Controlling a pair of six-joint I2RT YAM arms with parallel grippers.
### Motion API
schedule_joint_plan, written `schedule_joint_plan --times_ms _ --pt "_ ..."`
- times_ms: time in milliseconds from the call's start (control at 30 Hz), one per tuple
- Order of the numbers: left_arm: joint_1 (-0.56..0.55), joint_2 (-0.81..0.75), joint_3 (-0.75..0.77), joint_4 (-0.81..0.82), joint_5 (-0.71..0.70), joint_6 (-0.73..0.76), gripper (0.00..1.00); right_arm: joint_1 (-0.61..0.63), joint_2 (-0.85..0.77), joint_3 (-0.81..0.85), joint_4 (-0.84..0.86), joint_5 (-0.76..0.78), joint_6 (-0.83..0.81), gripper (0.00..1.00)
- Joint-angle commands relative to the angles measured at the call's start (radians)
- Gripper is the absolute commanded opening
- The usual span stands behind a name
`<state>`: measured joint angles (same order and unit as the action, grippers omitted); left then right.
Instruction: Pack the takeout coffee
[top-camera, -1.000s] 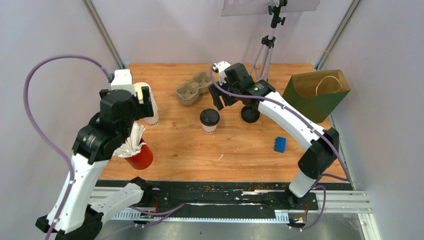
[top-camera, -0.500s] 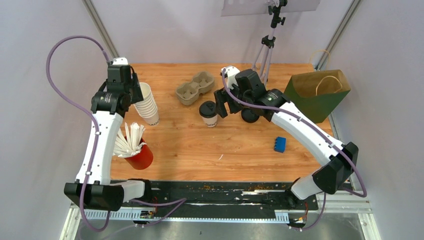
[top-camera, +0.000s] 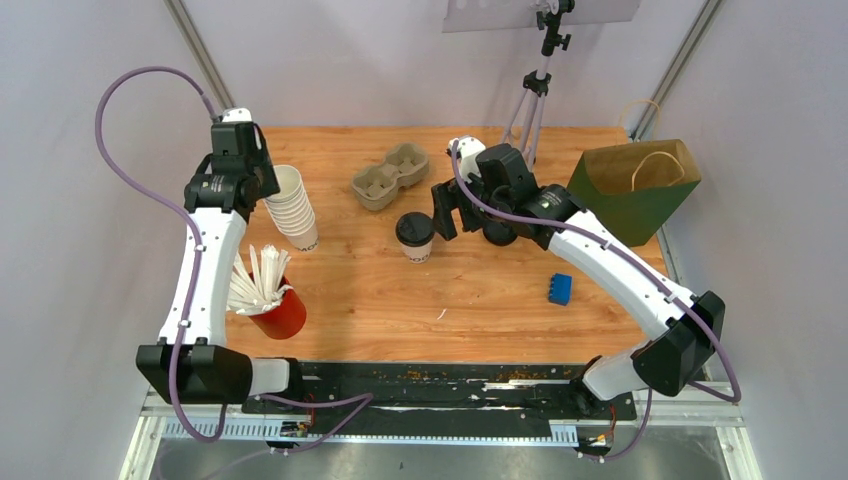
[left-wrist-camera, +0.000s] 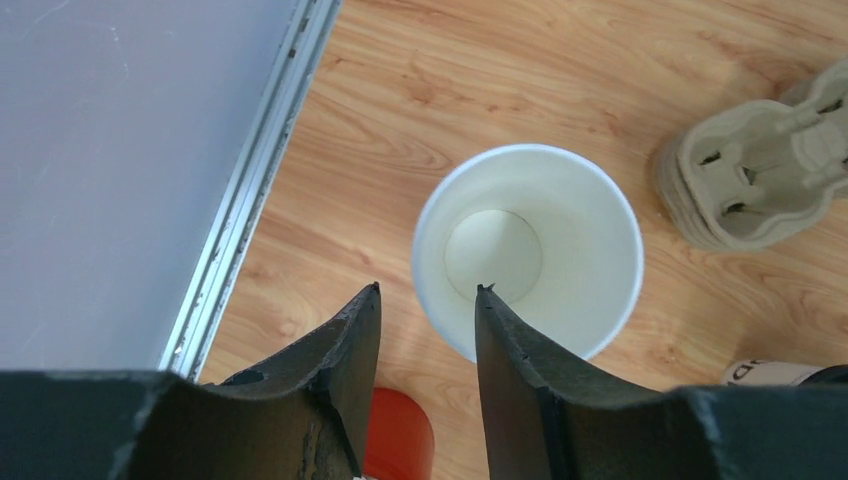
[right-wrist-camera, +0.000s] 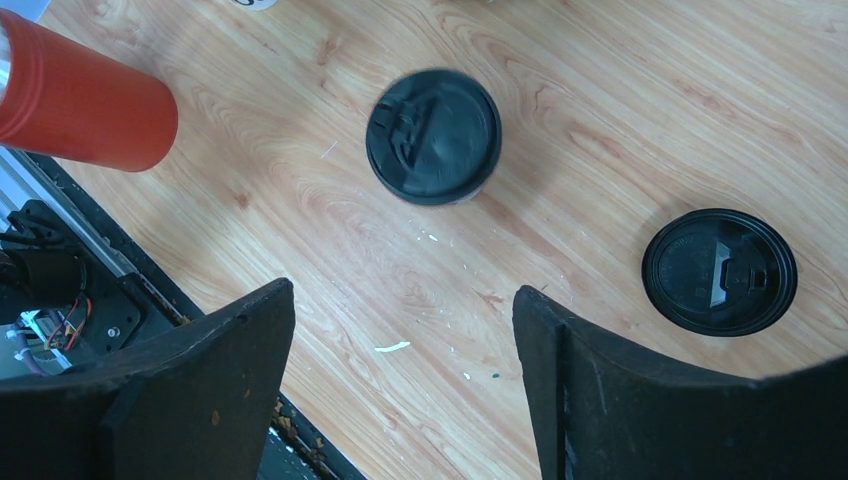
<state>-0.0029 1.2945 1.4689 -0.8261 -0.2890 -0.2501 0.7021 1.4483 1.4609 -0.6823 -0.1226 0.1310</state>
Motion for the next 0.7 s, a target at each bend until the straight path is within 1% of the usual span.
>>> schedule_joint_plan --times_ms 0,133,367,667 --pt "0.045 0.009 0.023 0.04 0.002 0.034 0.46 0.002 -0.043 -0.01 0.032 -0.005 0.004 0.8" --pt "0.053 0.022 0.005 0.075 0.052 0.053 0.41 0.003 -0.045 -0.015 0.032 -0.002 0.005 0.8" --pt "0.062 0.038 -0.009 0.08 0.06 0.063 0.33 0.002 -0.045 -0.017 0.023 0.0 0.002 0.8" --pt "0.071 0.057 -0.019 0.092 0.076 0.066 0.31 0.003 -0.05 -0.02 0.015 0.009 0.002 0.8"
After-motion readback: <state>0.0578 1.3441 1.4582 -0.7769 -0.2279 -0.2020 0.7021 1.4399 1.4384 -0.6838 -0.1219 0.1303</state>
